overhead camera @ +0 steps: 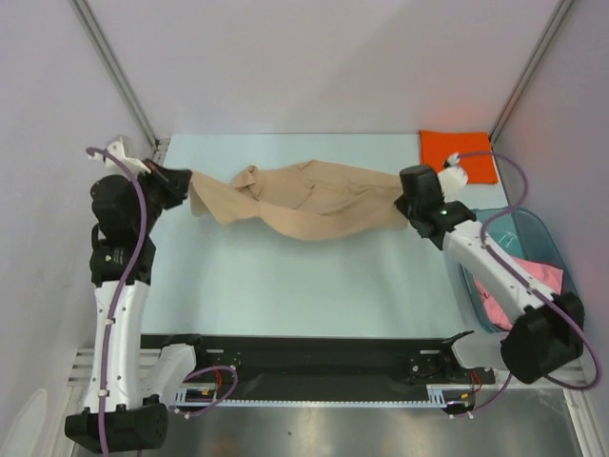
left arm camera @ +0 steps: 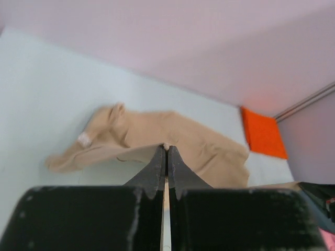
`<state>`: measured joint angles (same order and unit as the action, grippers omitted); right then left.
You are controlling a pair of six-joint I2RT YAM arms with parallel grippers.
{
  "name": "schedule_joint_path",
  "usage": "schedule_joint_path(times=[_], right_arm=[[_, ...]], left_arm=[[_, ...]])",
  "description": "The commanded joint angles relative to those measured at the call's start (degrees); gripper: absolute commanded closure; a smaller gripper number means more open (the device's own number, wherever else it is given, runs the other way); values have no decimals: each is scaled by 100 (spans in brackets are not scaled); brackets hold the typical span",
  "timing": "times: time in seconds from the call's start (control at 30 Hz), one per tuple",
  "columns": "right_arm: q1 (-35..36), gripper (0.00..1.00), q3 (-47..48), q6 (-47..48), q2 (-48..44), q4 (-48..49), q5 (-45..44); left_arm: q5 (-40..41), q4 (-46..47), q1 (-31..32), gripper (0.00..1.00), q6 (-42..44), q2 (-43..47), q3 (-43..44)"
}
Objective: Fold and stack the t-shirts
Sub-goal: Flatten the tshirt out
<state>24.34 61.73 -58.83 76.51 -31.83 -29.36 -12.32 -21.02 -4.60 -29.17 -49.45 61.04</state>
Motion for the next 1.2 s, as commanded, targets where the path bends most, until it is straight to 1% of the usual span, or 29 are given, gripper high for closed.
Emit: schedule_joint_path(times=[0.0,0.03,0.07,0.1,0.13,0.17,0.2,0.23,0.27,0.3,0.33,0.37,0.4,0.47,0.5,0.53,0.57,0.6,0.67,0.7,0.77,0.87,0.97,1.03,1.1,1.13,1.17], right_arm=[[-122,100,567,1793,-724,1754,-781],[-131,100,681,2257,-812,2055,-816],[-140,100,743,2497,-961,2354,-816],[-140,100,822,2673,-997,2818,-886],[-131,100,1031,3032,-1024,2988,-887],[-140,100,1164,3192,-1050,3129,-922],[-131,100,1278,3341,-1103,3374,-939],[-140,100,1410,3499,-1147,3473,-948],[-140,100,1525,3797,-1217,3735,-940],[-140,100,1543,3974,-1400,3894,-922],[-140,100,1552,4132,-1515,4061,-896],[-131,100,1578,4403,-1655,4271,-887],[-131,100,1587,4519,-1892,4369,-835],[-122,100,1614,4695,-2174,4553,-729],[-122,100,1622,4801,-2297,4589,-676],[-122,100,1640,4845,-2568,4607,-519],[-122,100,1657,4880,-2667,4616,-439],[-122,100,1762,4898,-2789,4564,-369],[-114,100,1894,4890,-3062,4345,-193],[-113,100,1956,4881,-3141,4300,-140],[-114,100,2105,4846,-3352,4099,0],[-122,100,2167,4688,-3616,3923,185],[-122,100,2167,4530,-3731,3721,203],[-122,100,2132,4503,-3653,3623,10],[-131,100,1948,4538,-3451,3588,-200],[-131,100,1843,4529,-3354,3623,-280],[-131,100,1538,4608,-3284,3814,-341]], left_arm=[[-534,1169,29,100,421,-178,952],[-657,1274,29,100,464,-248,1145],[-736,1519,29,99,491,-371,1339],[-833,1608,29,100,517,-442,1750],[-860,1679,21,100,561,-503,1980],[-895,1828,21,100,579,-608,2209],[-948,1890,29,100,614,-627,2663],[-1052,1986,29,100,701,-627,2851],[-1097,2388,29,100,754,-584,2983],[-1106,2566,29,100,842,-479,3211],[-1132,2533,21,100,964,-513,3456],[-1133,2306,29,100,1053,-609,4216],[-1159,2147,29,100,1149,-810,4554],[-1255,1918,29,100,1212,-943,5065],[-1308,1847,21,100,1229,-1022,5598],[-1326,1673,29,100,1264,-1153,5864],[-1291,1566,21,100,1273,-1215,6128],[-1256,1461,29,100,1282,-1277,6653],[-1177,1206,29,100,1282,-1426,7139],[-1185,1144,29,100,1265,-1453,7516],[-1212,1039,21,100,1221,-1515,7895],[-1229,959,29,100,1106,-1506,8081],[-1282,950,21,100,1088,-1489,8056],[-1151,1038,21,100,1167,-1480,7697],[-1045,1169,21,100,1238,-1480,6969],[-975,1474,29,100,1255,-1471,6618],[-983,1660,21,100,1282,-1453,5857]])
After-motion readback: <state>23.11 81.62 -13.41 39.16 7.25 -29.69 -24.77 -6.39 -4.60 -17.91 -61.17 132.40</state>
